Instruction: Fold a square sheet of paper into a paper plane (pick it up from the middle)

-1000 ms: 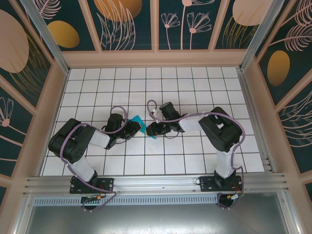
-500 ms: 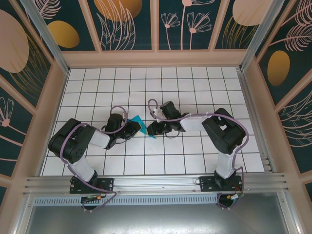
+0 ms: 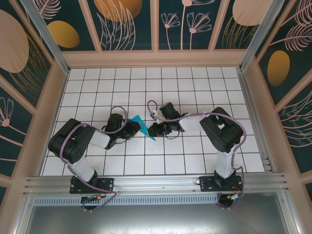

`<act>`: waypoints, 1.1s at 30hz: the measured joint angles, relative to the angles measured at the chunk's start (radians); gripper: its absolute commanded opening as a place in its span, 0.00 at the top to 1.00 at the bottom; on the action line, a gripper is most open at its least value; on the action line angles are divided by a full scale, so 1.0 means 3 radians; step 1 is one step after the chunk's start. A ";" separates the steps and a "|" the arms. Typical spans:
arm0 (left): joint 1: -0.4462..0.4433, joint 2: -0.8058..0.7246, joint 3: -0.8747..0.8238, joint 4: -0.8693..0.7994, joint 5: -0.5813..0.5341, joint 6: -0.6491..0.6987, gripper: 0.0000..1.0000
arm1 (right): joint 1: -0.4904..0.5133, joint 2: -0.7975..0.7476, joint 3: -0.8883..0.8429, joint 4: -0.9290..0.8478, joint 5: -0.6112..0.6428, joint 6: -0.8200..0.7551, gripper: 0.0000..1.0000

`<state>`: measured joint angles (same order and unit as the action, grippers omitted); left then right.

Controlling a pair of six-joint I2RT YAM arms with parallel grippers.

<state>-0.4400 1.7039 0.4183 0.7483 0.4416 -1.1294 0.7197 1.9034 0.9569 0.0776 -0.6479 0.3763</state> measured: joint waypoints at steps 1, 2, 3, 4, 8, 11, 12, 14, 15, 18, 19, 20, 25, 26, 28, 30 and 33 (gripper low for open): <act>0.0000 -0.0003 0.0000 -0.0004 0.0000 0.0000 0.83 | 0.0000 0.0005 0.0000 0.0000 0.0003 -0.0003 0.83; 0.0000 -0.0004 0.0000 -0.0008 -0.0001 0.0000 0.83 | 0.0000 0.0005 0.0001 0.0000 0.0010 -0.0010 0.83; 0.0000 -0.0005 0.0000 -0.0013 -0.0001 0.0000 0.83 | 0.0000 0.0008 0.0001 -0.0001 0.0011 -0.0011 0.83; 0.0000 -0.0005 0.0000 -0.0014 -0.0001 0.0000 0.83 | 0.0000 0.0010 0.0001 -0.0001 0.0013 -0.0013 0.83; 0.0000 -0.0008 0.0000 -0.0017 -0.0001 0.0000 0.83 | 0.0000 0.0015 0.0003 -0.0009 0.0039 -0.0037 0.84; 0.0000 -0.0017 0.0003 -0.0037 -0.0001 0.0000 0.83 | 0.0000 0.0023 0.0006 -0.0015 0.0062 -0.0072 0.89; 0.0000 -0.0025 0.0004 -0.0048 -0.0001 0.0001 0.83 | 0.0000 0.0031 0.0010 -0.0018 0.0062 -0.0084 0.91; 0.0000 -0.0058 0.0005 -0.0072 0.0000 0.0010 0.82 | 0.0000 0.0043 0.0011 -0.0023 0.0061 -0.0095 0.93; 0.0000 -0.0084 0.0006 -0.0084 0.0000 0.0013 0.81 | 0.0000 0.0045 0.0011 -0.0023 0.0061 -0.0095 0.94; 0.0000 -0.0186 0.0009 -0.0127 0.0013 0.0047 0.80 | 0.0000 0.0045 0.0011 -0.0020 0.0047 -0.0094 0.96; 0.0000 -0.0223 0.0009 -0.0135 0.0014 0.0060 0.79 | -0.0001 0.0045 0.0011 -0.0019 0.0037 -0.0086 0.96; 0.0000 -0.0263 0.0009 -0.0144 0.0024 0.0074 0.79 | -0.0001 0.0046 0.0011 -0.0014 0.0020 -0.0074 0.96; -0.0004 -0.0458 -0.0027 -0.0140 0.0075 0.0108 0.77 | -0.0036 0.0081 0.0011 0.0027 -0.0104 0.0020 0.97; -0.0011 -0.0482 -0.0043 -0.0140 0.0075 0.0113 0.77 | -0.0046 0.0088 0.0011 0.0032 -0.0125 0.0037 0.97; -0.0039 -0.0510 -0.0080 -0.0139 0.0078 0.0125 0.77 | -0.0066 0.0097 0.0011 0.0042 -0.0170 0.0080 0.97; -0.0083 -0.0510 -0.0107 -0.0140 0.0083 0.0126 0.77 | -0.0081 0.0099 0.0011 0.0051 -0.0205 0.0107 0.97; -0.0135 -0.0506 -0.0130 -0.0139 0.0084 0.0127 0.78 | -0.0090 0.0102 0.0011 0.0056 -0.0231 0.0150 0.97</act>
<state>-0.4805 1.5520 0.3794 0.7067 0.4667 -1.0912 0.6926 1.9339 0.9604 0.0944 -0.7174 0.4213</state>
